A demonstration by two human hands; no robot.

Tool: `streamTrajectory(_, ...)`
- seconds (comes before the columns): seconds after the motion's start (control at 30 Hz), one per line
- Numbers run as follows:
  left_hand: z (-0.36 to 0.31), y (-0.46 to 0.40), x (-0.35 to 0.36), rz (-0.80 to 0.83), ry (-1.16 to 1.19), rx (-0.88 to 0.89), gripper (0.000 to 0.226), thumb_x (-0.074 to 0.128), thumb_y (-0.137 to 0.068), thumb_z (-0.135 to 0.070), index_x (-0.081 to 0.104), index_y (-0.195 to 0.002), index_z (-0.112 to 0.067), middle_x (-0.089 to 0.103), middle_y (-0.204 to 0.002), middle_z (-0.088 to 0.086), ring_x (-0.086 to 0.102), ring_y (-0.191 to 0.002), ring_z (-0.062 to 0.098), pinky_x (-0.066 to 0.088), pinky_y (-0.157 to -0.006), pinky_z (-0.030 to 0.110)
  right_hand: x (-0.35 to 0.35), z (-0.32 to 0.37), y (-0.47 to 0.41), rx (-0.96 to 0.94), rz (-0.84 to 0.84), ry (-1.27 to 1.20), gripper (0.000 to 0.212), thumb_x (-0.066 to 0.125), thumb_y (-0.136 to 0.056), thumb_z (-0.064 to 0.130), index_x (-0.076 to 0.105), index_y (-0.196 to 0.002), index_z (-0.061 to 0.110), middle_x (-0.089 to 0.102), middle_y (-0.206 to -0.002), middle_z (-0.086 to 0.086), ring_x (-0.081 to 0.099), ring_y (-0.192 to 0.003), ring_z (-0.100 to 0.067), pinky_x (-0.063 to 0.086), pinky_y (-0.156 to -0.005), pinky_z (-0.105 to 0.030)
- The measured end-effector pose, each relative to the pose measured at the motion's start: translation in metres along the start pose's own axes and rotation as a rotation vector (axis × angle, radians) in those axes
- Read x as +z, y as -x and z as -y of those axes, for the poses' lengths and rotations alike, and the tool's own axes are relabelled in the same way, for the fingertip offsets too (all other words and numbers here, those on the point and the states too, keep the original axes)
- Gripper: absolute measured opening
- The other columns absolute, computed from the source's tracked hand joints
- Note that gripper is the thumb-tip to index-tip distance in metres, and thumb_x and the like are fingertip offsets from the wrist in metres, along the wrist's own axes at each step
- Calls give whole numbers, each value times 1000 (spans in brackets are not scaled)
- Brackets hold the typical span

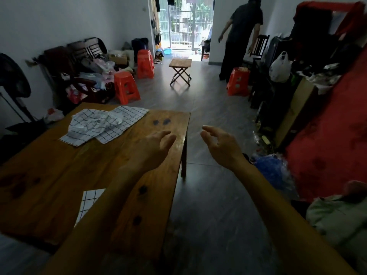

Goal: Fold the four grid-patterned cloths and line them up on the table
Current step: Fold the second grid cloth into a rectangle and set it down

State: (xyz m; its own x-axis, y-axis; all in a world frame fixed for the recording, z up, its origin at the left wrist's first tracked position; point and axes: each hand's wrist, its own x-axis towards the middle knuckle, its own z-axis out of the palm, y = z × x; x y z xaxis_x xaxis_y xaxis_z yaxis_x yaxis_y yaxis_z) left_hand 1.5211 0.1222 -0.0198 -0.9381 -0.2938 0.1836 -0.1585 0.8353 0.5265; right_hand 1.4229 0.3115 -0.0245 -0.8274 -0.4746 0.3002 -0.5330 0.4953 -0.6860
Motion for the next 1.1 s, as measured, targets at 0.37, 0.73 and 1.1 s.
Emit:
streamTrajectory(0.37,12,-116,65,-9,5,-78,51,32,-98,-50,45,-137,-20,48,-141,6,45,-129,20,37,-105,40,11,-85,-102,-7,101,37,43,46,-98,40,50,-136,19,55,-136,-4,51,-124,-17,40,-96,-26)
streamTrajectory(0.73,33,-302,97,-30,72,-128,52,32,-98,-51,46,-137,-20,50,-140,5,45,-128,19,36,-101,33,14,-148,-284,3,143,89,44,47,-97,39,52,-135,18,55,-136,-4,53,-121,-15,38,-91,-21)
streamTrajectory(1.1,25,-458,163,8,-70,-228,49,31,-100,-46,46,-137,-17,47,-142,6,43,-130,22,35,-107,42,32,-270,-448,-37,230,17,45,47,-97,40,49,-136,18,54,-137,-3,50,-125,-16,39,-96,-25)
